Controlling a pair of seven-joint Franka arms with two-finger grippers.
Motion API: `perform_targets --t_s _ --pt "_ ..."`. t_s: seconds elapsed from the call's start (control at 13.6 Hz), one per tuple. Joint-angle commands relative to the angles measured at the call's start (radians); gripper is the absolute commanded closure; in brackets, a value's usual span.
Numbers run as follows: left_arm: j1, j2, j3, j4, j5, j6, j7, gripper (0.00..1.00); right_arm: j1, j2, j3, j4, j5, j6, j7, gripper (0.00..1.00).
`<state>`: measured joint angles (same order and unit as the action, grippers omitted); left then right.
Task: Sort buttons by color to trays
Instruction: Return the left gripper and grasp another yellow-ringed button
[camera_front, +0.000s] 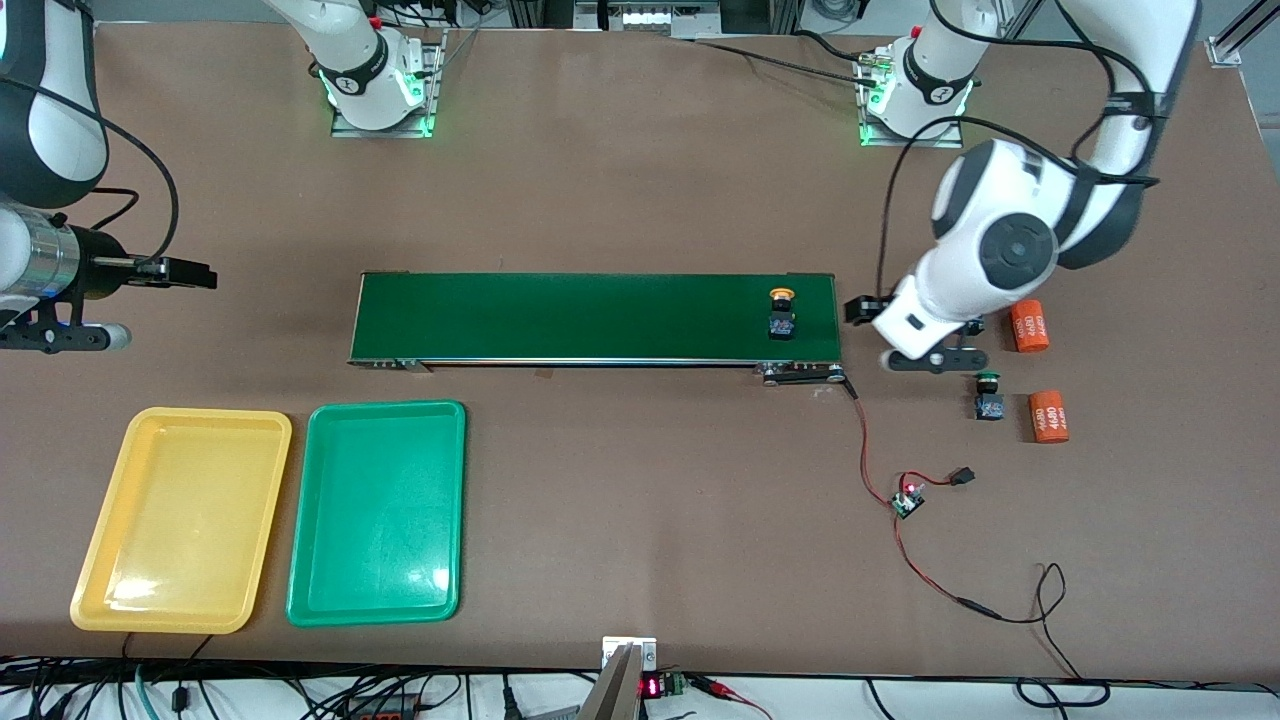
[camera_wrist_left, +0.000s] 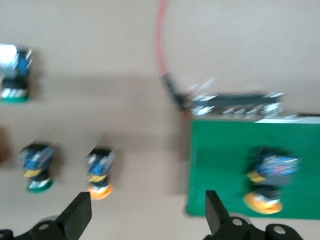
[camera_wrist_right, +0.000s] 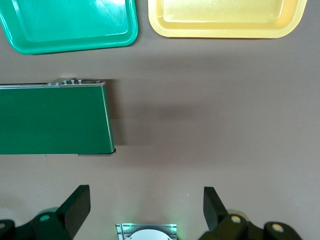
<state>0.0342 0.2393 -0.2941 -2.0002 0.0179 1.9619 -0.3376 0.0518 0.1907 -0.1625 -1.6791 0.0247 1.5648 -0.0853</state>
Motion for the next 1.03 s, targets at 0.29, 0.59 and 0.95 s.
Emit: perform_targets --t_s 0.29,0.59,0.95 --pt "0.013 -0.017 0.07 -0.263 0.122 0.246 0.127 0.0 -0.001 -0.002 0.004 0.002 0.004 -0.009 -0.005 0.0" --pt "0.016 0.017 0.088 -0.365 0.125 0.448 0.13 0.0 0.005 -0.002 0.006 0.004 0.009 -0.006 0.005 0.0" --pt "0.015 0.07 0.101 -0.376 0.125 0.531 0.14 0.22 0.005 -0.002 0.006 0.004 0.009 -0.009 0.006 0.0"
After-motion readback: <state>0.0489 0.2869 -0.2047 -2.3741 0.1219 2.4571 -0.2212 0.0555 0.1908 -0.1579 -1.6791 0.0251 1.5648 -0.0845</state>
